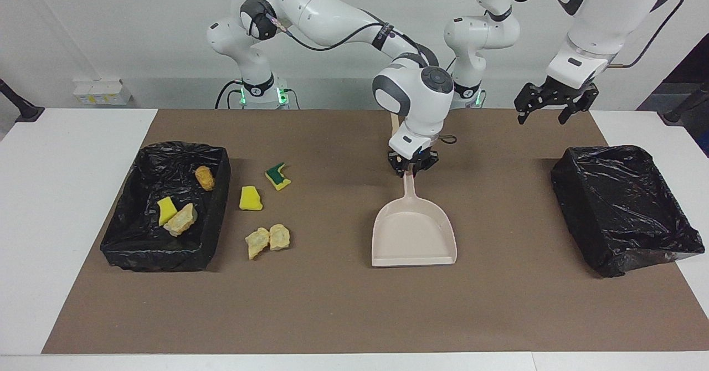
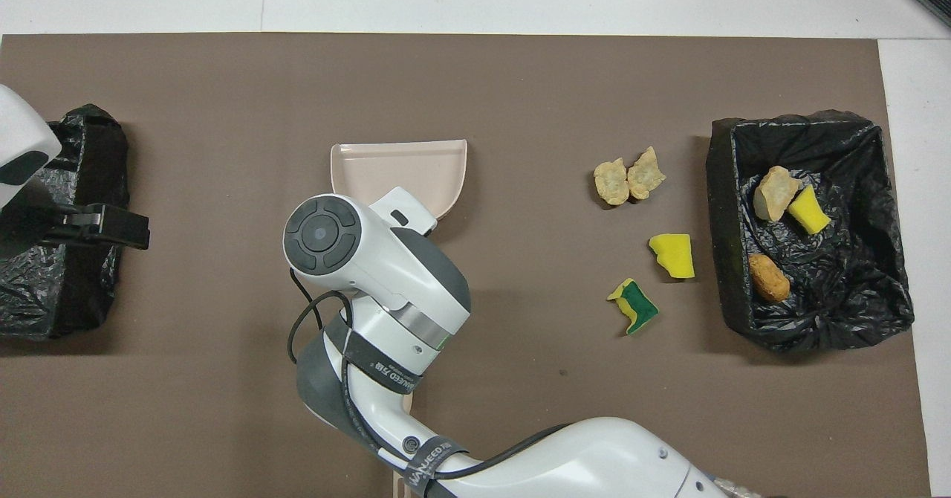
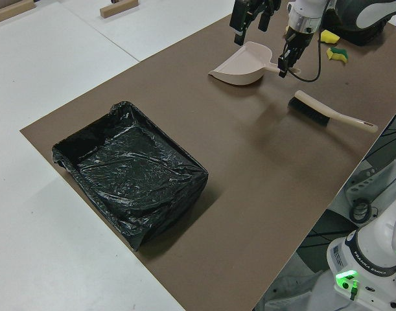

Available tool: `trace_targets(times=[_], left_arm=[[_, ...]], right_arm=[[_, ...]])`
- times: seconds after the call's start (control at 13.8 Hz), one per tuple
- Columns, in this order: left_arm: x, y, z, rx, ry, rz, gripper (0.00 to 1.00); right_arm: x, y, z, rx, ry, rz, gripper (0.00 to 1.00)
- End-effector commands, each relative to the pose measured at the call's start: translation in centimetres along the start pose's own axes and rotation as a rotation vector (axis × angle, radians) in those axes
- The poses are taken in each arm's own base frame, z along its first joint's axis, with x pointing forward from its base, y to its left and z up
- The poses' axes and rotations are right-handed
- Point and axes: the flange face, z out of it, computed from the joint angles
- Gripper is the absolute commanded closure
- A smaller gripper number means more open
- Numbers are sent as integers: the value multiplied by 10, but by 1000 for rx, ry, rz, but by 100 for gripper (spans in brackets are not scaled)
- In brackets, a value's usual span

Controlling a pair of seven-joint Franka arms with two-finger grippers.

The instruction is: Sweep and dump trash in bin

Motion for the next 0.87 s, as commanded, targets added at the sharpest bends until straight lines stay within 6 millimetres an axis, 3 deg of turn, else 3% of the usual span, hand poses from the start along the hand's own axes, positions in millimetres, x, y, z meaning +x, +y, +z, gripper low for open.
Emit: trace_targets(times=[0.0,0.14,0.22,0.43,0.65,0.8], left_arm=[[-8,-4,5,-46,25,-10,0],[-5,2,6,-46,37,6,0],[-4,2,8,-45,34,8,0],[13,19,27,-49,41,25,0],[33,70,65,-57,41,82,0],[35,116,104,-64,52,85,0]], right_arm=[[9,16,-28,34,12,44,30],[14,33,-49,44,29,76,12],[23,53,-66,53,46,103,6],[40,148,-131,66,102,191,0],[46,234,-174,23,94,223,0],[52,291,-204,19,113,232,0]])
